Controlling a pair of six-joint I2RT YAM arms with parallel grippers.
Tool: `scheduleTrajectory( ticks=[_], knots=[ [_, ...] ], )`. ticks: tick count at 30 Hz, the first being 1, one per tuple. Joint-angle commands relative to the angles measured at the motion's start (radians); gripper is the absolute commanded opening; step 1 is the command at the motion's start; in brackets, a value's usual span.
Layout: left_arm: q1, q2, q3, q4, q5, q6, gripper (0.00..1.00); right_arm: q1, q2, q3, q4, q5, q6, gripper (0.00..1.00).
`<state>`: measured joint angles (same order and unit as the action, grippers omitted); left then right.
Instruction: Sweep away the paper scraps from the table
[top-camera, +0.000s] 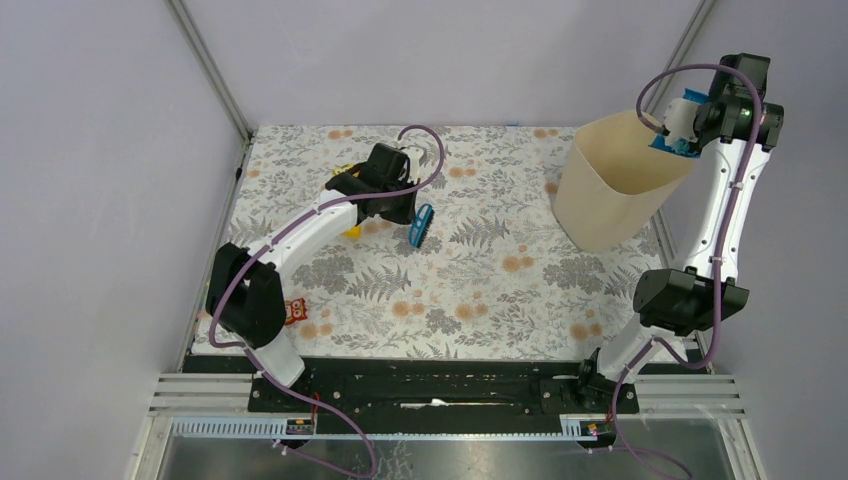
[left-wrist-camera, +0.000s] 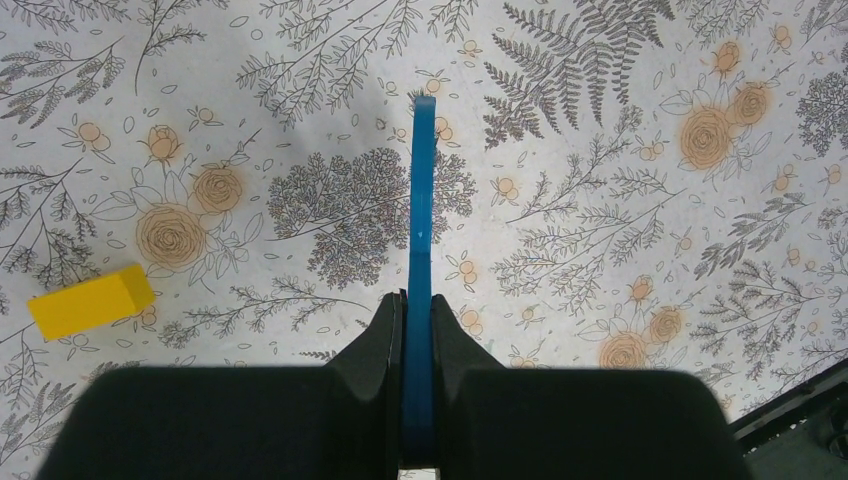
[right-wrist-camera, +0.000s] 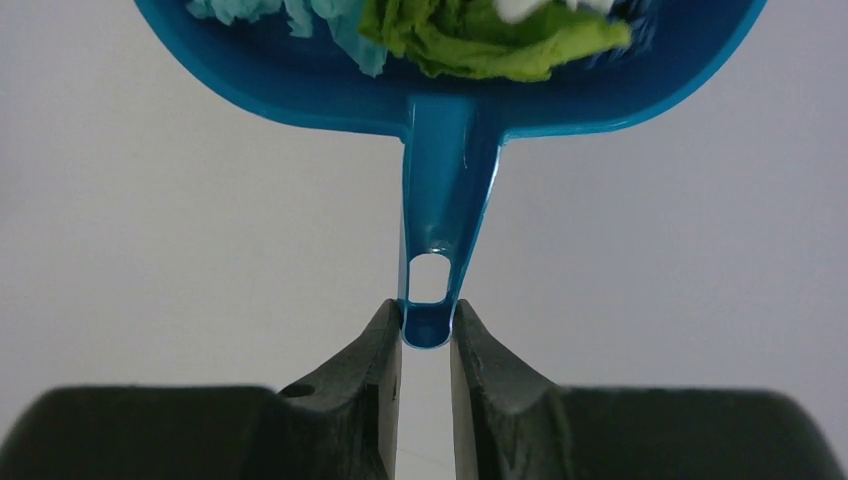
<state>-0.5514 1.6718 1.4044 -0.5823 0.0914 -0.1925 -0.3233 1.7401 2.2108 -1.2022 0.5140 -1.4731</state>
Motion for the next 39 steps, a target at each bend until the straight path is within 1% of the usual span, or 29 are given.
scheduleTrajectory(
  ticks=[1, 3, 6, 10, 12, 18, 22, 25, 27, 29, 31, 33, 37, 39],
  knots=[
    [0.006, 0.010, 0.028, 0.025, 0.022, 0.006, 0.00, 0.006, -0.054, -0.059, 0.216, 0.096, -0.348, 0.01],
    [0.006, 0.016, 0.030, 0.025, 0.029, 0.004, 0.00, 0.006, -0.098, -0.149, 0.359, 0.105, -0.520, 0.01],
    [0.005, 0.020, 0.030, 0.025, 0.044, 0.003, 0.00, 0.014, -0.162, -0.297, 0.628, 0.086, -0.752, 0.00],
    [0.006, 0.020, 0.032, 0.021, 0.043, 0.003, 0.00, 0.024, -0.229, -0.456, 0.863, 0.024, -0.966, 0.00],
    [0.005, 0.019, 0.033, 0.021, 0.044, 0.005, 0.00, 0.027, -0.260, -0.542, 0.970, -0.019, -1.033, 0.00],
    [0.006, 0.014, 0.032, 0.021, 0.047, 0.006, 0.00, 0.058, -0.274, -0.568, 0.956, 0.022, -0.996, 0.00],
    [0.005, 0.015, 0.034, 0.022, 0.048, 0.003, 0.00, 0.058, -0.265, -0.530, 0.892, 0.045, -0.934, 0.00],
    [0.005, 0.015, 0.034, 0.022, 0.048, 0.003, 0.00, 0.059, -0.269, -0.497, 0.812, 0.029, -0.847, 0.00],
    [0.005, 0.014, 0.034, 0.021, 0.048, 0.003, 0.00, 0.059, -0.268, -0.474, 0.796, 0.017, -0.784, 0.00],
    [0.005, 0.013, 0.037, 0.018, 0.053, 0.000, 0.00, 0.062, -0.262, -0.428, 0.784, -0.049, -0.677, 0.00],
    [0.006, 0.008, 0.045, 0.012, 0.073, -0.003, 0.00, 0.064, -0.278, -0.420, 0.787, -0.129, -0.467, 0.00],
    [0.005, -0.003, 0.044, 0.021, 0.094, -0.006, 0.00, 0.064, -0.304, -0.422, 0.743, -0.175, -0.293, 0.00],
    [0.006, -0.012, 0.039, 0.046, 0.094, -0.020, 0.00, 0.092, -0.346, -0.371, 0.564, -0.284, -0.010, 0.00],
    [0.006, -0.016, 0.051, 0.048, 0.116, -0.039, 0.00, 0.111, -0.353, -0.304, 0.389, -0.394, 0.109, 0.00]
  ],
)
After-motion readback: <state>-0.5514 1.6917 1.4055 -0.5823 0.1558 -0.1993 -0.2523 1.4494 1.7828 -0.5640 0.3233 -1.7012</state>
